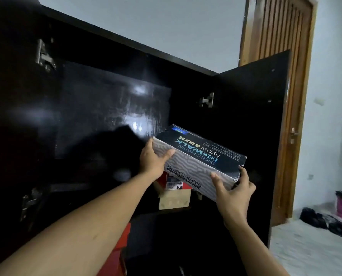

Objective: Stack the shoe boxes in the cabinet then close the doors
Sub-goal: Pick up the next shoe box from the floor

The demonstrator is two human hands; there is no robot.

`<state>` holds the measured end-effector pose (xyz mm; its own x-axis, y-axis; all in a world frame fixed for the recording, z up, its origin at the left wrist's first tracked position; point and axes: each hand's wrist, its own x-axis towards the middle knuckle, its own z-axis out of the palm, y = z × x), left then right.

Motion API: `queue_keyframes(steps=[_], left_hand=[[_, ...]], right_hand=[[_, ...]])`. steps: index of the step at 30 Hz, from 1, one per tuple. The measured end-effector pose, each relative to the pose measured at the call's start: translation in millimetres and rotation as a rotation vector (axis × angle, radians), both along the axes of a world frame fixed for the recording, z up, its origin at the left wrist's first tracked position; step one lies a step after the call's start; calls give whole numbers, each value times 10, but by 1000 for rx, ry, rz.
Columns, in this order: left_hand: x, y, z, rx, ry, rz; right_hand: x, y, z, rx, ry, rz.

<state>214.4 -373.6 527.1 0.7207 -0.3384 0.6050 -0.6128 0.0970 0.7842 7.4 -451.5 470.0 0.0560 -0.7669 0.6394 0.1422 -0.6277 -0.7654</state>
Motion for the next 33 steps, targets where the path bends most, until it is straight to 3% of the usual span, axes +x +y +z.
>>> queue_keyframes(steps=[6,11,15,21,33], left_hand=[[143,-443,4,86,90,-172],[82,-628,-62,108,43,-314],[82,-708,-100,197,-40,-376],[295,-945,-112,273,-215,-269],[812,-1286,16,348,-191,-74]], right_hand=[[381,-307,-16,15,34,-54],[618,-566,-108,-41,115,-27],[743,-741,-153,-140,294,78],[861,-1031,4,-204,478,140],[1611,-1548,293,-321,830,97]])
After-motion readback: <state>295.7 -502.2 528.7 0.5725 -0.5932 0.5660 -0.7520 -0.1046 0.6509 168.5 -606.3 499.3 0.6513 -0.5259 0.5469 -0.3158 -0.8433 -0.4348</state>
